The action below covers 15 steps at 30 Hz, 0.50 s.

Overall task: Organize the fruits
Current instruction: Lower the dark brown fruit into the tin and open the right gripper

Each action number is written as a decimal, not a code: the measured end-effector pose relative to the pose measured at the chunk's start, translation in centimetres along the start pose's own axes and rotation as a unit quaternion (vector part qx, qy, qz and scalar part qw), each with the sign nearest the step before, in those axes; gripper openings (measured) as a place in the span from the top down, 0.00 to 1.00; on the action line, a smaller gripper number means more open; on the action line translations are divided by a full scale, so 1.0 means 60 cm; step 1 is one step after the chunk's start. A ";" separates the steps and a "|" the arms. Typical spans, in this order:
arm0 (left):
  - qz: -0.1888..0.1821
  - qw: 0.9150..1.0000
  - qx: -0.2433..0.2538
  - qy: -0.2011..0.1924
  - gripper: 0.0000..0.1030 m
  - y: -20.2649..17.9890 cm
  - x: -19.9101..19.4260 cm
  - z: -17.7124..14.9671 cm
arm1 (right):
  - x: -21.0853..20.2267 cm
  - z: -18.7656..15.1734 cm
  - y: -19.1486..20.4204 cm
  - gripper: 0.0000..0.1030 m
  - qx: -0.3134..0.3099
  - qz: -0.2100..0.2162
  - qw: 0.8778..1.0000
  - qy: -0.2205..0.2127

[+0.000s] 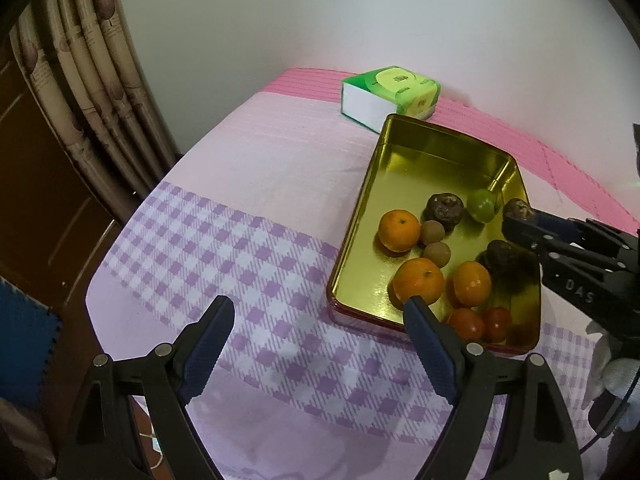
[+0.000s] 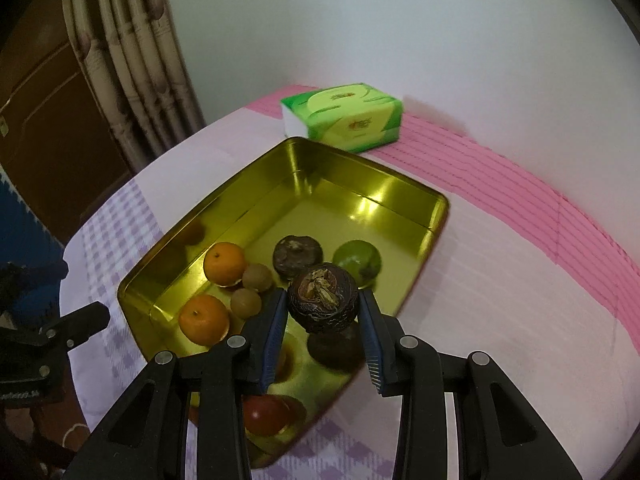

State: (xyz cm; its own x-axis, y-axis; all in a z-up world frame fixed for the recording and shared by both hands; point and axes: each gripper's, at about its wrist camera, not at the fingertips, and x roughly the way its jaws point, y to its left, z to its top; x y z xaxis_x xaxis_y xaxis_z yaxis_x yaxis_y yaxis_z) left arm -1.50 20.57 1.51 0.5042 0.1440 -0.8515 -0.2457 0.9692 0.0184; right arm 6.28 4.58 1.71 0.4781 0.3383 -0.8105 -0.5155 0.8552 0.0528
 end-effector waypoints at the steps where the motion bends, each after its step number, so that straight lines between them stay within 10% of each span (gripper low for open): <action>1: 0.000 1.000 -0.001 0.001 0.18 0.001 0.001 0.000 | 0.006 0.002 0.003 0.64 -0.004 0.000 1.000 0.003; 15: 0.003 1.000 -0.021 0.008 0.18 0.016 0.010 0.003 | 0.057 0.000 0.026 0.64 -0.014 -0.012 0.999 0.034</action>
State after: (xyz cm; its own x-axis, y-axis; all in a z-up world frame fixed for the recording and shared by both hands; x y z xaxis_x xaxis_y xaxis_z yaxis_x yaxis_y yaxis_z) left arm -1.29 21.60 1.07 0.4895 0.1462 -0.8596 -0.2837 0.9589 0.0015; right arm 7.09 7.07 -0.96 0.4421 0.2890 -0.8492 -0.5239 0.8516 0.0171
